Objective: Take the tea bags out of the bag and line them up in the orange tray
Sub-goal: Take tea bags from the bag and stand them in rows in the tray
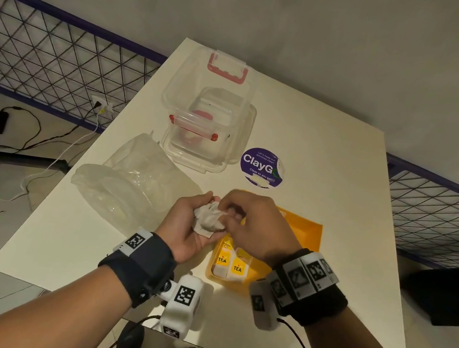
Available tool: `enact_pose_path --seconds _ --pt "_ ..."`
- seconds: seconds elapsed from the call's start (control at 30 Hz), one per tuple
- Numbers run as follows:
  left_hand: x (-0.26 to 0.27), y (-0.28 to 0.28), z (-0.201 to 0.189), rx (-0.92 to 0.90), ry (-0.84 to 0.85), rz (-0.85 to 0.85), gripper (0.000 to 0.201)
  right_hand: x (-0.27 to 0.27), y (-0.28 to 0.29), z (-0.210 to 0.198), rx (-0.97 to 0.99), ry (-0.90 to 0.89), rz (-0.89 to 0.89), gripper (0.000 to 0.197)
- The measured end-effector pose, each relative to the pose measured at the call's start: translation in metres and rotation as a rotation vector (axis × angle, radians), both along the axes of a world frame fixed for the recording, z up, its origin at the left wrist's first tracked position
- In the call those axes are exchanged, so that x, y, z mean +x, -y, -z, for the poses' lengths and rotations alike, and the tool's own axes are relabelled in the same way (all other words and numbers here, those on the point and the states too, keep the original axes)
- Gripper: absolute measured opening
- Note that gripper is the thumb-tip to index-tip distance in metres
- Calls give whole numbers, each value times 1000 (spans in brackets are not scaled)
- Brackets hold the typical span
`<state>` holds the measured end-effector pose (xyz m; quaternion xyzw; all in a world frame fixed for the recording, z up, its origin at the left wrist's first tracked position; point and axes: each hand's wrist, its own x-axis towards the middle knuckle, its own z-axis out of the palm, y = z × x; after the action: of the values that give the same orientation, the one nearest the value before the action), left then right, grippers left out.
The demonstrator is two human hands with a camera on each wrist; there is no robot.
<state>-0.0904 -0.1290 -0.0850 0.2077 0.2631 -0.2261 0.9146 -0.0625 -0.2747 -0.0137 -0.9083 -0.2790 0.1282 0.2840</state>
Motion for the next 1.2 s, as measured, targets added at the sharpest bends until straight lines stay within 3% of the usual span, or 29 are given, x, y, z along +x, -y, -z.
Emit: enact_pose_path --seconds 0.13,0.2,0.33,0.5,0.63,0.93,1.07,1.2 --pt "2 1 2 -18 -30 -21 30 8 7 -17 56 31 79 15" --pt "3 0 2 -67 -53 -21 18 17 15 -22 38 39 136 18" --pt "3 -1 3 -39 -36 10 10 31 37 -30 -79 52 202 27" --pt "3 0 4 -10 -26 16 9 47 61 -25 -304 145 237 12" --pt "3 2 2 3 0 33 9 50 71 -18 -435 4 269 11" --pt "7 2 8 64 -8 41 10 43 76 8 -623 -400 131 22" --pt "7 2 7 71 -5 40 11 47 77 24 -569 -447 148 17" --pt "7 1 6 89 -5 40 11 52 74 34 -488 -354 261 20"
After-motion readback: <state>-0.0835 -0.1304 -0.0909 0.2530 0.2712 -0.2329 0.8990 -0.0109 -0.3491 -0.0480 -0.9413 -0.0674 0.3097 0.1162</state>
